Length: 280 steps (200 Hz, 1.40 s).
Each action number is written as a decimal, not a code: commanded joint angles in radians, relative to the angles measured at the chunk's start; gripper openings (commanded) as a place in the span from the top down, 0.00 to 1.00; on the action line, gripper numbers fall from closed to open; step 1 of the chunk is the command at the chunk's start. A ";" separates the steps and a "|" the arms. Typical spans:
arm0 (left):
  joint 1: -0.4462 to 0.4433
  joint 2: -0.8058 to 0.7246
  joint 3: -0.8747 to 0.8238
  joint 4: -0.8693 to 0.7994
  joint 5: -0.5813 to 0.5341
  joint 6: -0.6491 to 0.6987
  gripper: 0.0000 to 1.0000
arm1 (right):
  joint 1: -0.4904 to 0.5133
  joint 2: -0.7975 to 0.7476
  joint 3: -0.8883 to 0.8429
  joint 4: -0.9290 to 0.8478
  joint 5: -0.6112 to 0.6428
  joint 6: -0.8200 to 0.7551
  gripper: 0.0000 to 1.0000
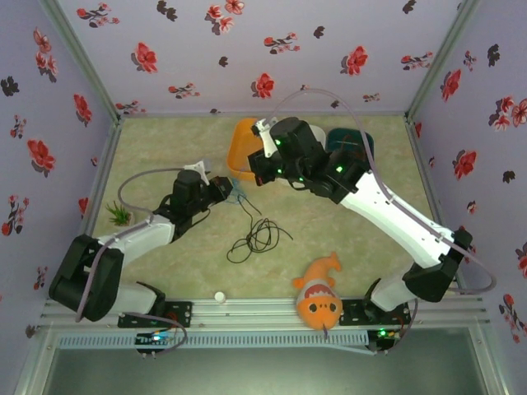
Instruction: Untangle the cables
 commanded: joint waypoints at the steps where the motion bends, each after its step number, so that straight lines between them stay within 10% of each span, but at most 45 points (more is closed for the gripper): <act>1: 0.019 0.027 -0.051 -0.248 -0.117 0.012 0.78 | 0.007 -0.109 0.062 0.133 0.127 -0.051 1.00; 47: 0.041 -0.070 -0.116 -0.247 -0.142 0.000 0.48 | 0.009 -0.140 0.058 0.079 0.286 -0.079 1.00; 110: 0.068 -0.178 -0.128 -0.293 -0.135 0.063 0.44 | 0.008 -0.138 0.072 0.080 0.272 -0.076 1.00; 189: -0.095 -0.313 -0.111 -0.082 0.024 0.536 0.34 | 0.007 -0.085 0.161 0.051 0.222 -0.070 1.00; 280: -0.161 -0.119 -0.029 0.017 0.085 0.388 0.18 | 0.008 -0.059 0.196 0.065 0.172 -0.056 1.00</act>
